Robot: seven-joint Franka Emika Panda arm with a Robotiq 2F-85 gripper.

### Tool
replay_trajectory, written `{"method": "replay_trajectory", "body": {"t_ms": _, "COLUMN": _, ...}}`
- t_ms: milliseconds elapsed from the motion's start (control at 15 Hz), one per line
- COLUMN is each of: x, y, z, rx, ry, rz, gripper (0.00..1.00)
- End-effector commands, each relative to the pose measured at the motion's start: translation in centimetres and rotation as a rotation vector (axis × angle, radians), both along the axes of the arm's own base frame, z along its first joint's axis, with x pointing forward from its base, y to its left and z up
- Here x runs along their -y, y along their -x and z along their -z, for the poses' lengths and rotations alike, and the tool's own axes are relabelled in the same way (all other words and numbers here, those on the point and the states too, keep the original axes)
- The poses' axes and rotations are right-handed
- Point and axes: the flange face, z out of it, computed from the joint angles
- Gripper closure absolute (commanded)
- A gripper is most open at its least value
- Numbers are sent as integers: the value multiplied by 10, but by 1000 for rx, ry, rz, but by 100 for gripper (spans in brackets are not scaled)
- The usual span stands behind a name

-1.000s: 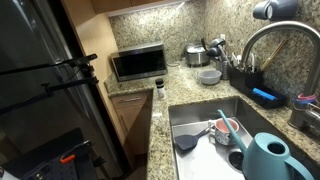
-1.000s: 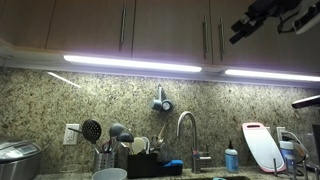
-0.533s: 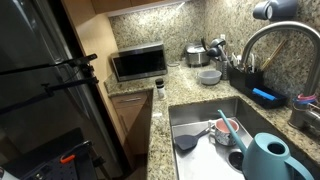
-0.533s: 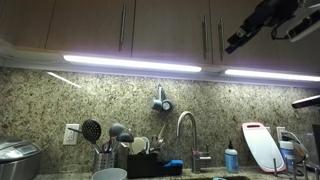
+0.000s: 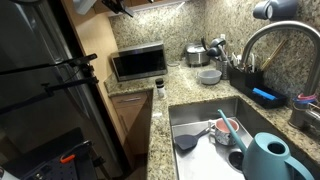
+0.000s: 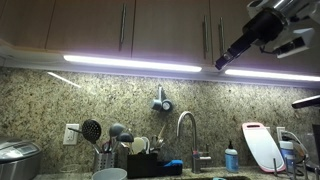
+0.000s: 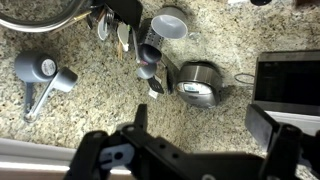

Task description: Pick up the grey object above the sink and place it on the counter-top

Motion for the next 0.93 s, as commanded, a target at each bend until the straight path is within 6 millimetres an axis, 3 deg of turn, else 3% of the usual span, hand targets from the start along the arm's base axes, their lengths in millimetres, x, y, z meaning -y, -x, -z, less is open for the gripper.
{"method": "replay_trajectory", "body": {"t_ms": 0, "x": 1, "y": -20, "z": 15, "rx": 29, "ry": 21, "rz": 17, "gripper": 0}}
{"method": "replay_trajectory", "body": {"t_ms": 867, "x": 38, "y": -94, "z": 29, "rx": 32, "ry": 85, "rz": 100, "gripper": 0}}
